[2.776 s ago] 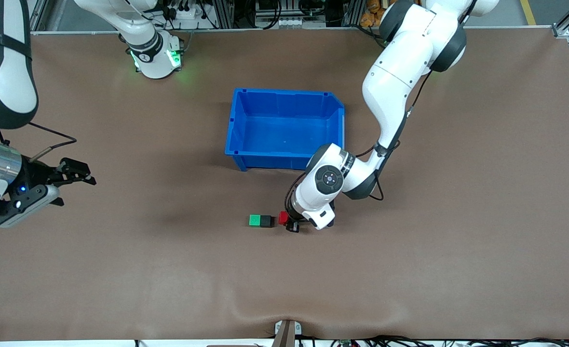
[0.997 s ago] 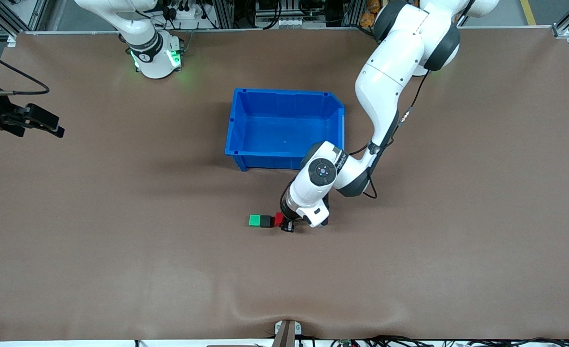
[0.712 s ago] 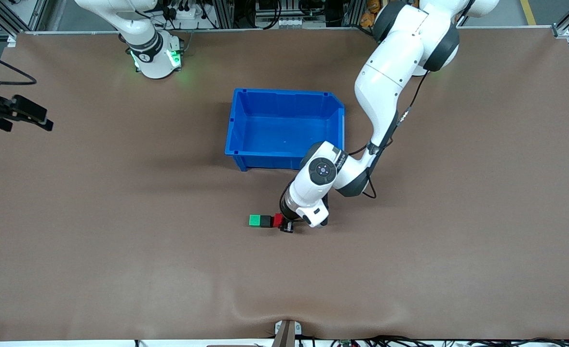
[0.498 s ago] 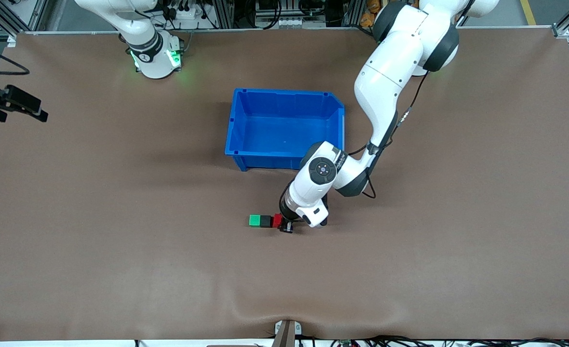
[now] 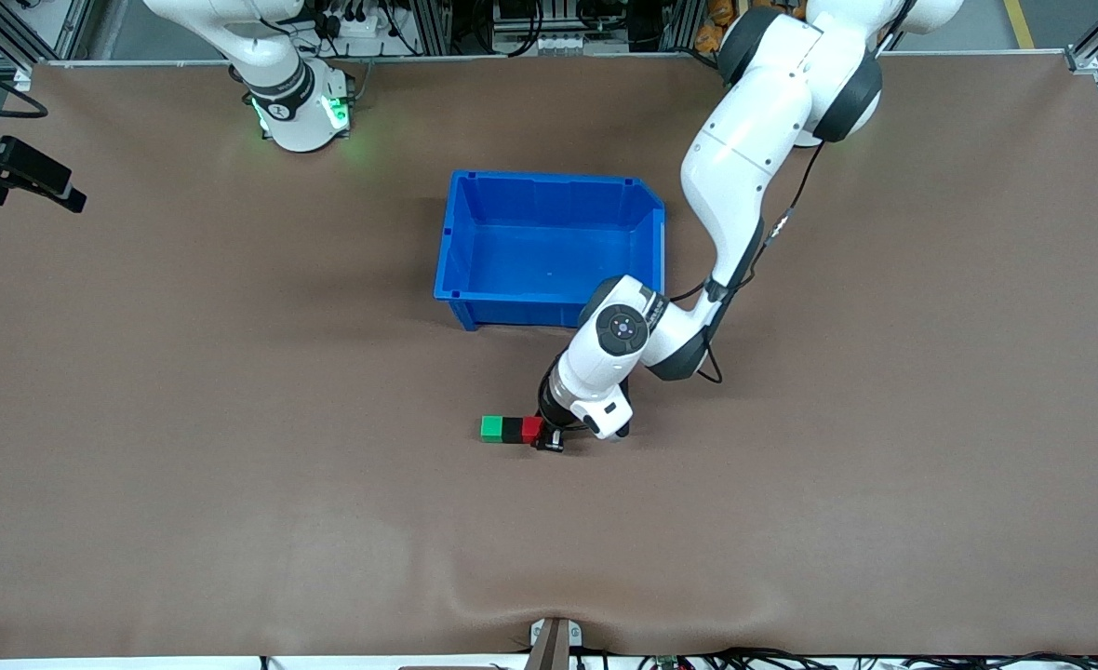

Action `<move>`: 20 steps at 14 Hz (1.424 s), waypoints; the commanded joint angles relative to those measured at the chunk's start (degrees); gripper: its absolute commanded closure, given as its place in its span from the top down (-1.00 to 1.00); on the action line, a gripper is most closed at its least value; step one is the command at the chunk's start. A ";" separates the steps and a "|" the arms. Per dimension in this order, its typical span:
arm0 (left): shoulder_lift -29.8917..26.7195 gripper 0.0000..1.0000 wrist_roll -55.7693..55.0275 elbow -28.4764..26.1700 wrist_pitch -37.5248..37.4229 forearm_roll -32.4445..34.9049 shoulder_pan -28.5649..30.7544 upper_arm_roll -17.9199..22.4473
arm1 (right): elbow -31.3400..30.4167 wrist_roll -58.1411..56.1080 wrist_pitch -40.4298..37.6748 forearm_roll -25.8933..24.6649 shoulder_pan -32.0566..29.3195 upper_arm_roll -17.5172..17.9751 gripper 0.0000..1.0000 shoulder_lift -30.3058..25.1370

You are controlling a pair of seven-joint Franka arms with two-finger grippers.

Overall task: Attach green and red cubes to black cube
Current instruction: 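Lower the red cube against the black cube and open the left gripper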

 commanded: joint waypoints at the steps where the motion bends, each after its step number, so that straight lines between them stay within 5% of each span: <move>1: 2.35 1.00 -0.72 1.84 0.65 -0.61 -0.89 0.84 | -0.23 -1.20 0.68 -1.45 0.32 -0.28 1.00 -0.11; 6: -0.45 1.00 -0.63 1.75 -4.35 -0.61 -0.19 0.75 | 0.56 -2.27 1.48 -1.10 0.24 -0.28 1.00 2.09; 15: -11.87 1.00 2.62 1.49 -27.10 0.61 1.65 1.01 | 1.79 -2.89 1.74 -1.01 0.94 -0.19 1.00 3.59; 20: -21.53 1.00 7.27 -0.18 -39.92 14.04 2.62 0.31 | 2.23 -2.89 1.65 -1.53 0.85 -0.19 1.00 3.76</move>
